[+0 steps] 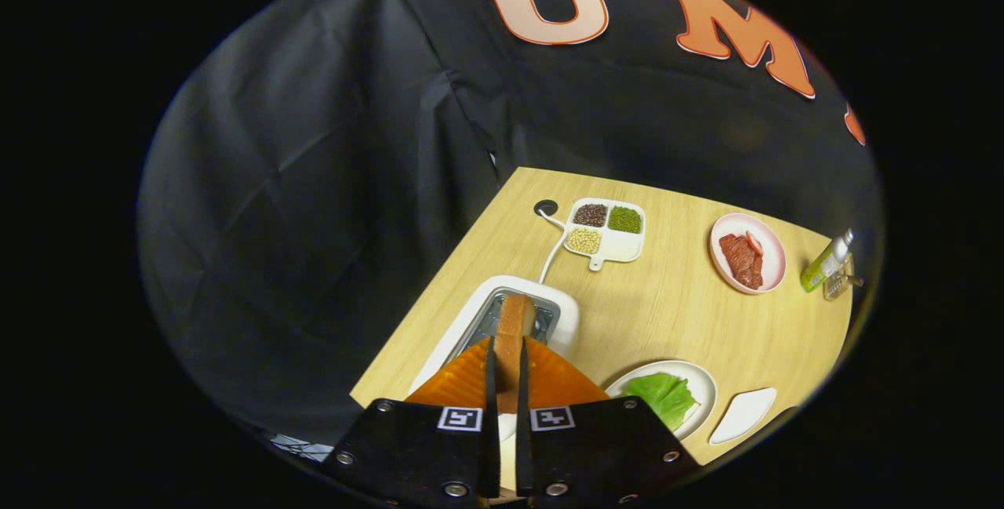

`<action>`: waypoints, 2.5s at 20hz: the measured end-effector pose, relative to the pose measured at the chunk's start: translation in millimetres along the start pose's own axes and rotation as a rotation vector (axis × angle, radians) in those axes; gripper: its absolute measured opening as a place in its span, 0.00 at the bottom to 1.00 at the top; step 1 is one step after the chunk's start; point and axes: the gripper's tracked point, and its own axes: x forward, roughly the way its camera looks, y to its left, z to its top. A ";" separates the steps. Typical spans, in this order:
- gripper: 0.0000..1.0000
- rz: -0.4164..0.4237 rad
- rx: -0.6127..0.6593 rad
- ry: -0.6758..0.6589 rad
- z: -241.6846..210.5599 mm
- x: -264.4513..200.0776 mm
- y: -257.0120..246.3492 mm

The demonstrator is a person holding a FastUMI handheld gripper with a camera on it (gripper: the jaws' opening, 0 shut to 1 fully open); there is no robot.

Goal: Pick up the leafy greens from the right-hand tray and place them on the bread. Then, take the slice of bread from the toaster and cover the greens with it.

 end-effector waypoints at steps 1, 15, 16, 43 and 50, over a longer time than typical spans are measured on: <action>0.08 0.032 0.008 -0.023 3.5 -6.1 2.0; 0.08 0.113 0.177 -0.157 -42.3 -70.7 -90.7; 0.08 0.121 0.207 -0.162 -47.0 -65.6 -99.1; 0.12 -0.033 0.533 -0.170 -180.2 0.8 -234.9; 0.37 -0.141 0.391 -0.105 -211.7 5.5 -246.4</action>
